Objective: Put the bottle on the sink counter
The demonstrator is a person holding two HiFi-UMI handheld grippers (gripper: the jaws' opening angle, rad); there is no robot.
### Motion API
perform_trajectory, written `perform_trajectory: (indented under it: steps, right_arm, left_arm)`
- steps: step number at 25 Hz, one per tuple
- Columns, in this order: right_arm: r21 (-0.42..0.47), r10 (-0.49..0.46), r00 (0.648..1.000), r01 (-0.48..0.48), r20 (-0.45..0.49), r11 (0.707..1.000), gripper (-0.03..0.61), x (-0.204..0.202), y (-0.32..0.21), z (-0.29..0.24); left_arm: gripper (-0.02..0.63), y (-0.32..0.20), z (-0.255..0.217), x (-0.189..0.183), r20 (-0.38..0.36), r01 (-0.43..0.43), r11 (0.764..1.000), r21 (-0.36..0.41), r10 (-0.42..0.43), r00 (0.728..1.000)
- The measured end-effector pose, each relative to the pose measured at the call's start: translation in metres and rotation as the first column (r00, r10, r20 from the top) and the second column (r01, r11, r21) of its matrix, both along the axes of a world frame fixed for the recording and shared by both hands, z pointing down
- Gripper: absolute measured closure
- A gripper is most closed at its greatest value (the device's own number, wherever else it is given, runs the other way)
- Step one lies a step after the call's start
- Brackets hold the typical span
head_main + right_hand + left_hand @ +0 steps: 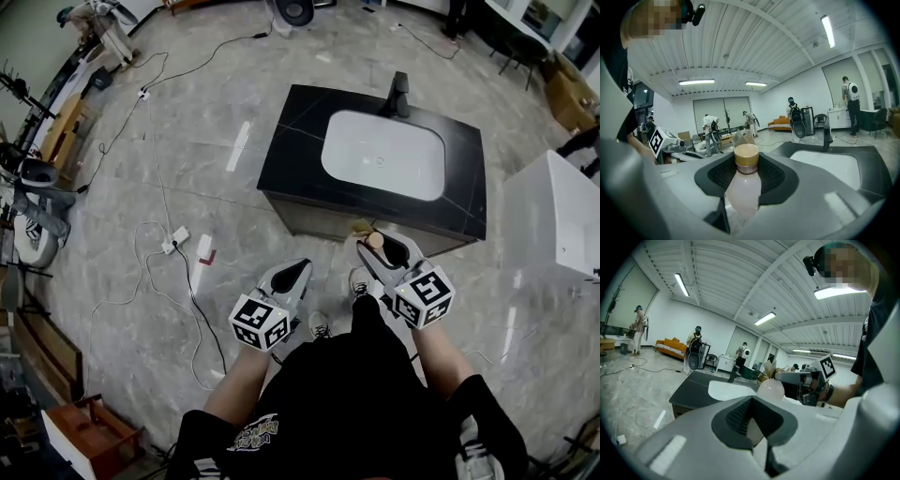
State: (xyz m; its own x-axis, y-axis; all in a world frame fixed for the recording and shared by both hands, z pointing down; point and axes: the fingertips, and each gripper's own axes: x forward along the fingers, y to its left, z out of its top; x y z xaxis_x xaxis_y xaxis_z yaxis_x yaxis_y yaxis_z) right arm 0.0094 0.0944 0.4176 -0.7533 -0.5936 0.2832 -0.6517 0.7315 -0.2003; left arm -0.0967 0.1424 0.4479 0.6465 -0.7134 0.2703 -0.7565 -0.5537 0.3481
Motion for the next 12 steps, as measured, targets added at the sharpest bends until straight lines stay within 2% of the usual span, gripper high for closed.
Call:
perform_trajectory:
  steps: [12]
  right_arm:
    - [-0.017, -0.110, 0.994, 0.111, 0.004, 0.994, 0.411, 0.009, -0.078, 0.008]
  left_arm:
    - [0.614, -0.058, -0.001, 0.010, 0.019, 0.125, 0.992, -0.008, -0.124, 0.992]
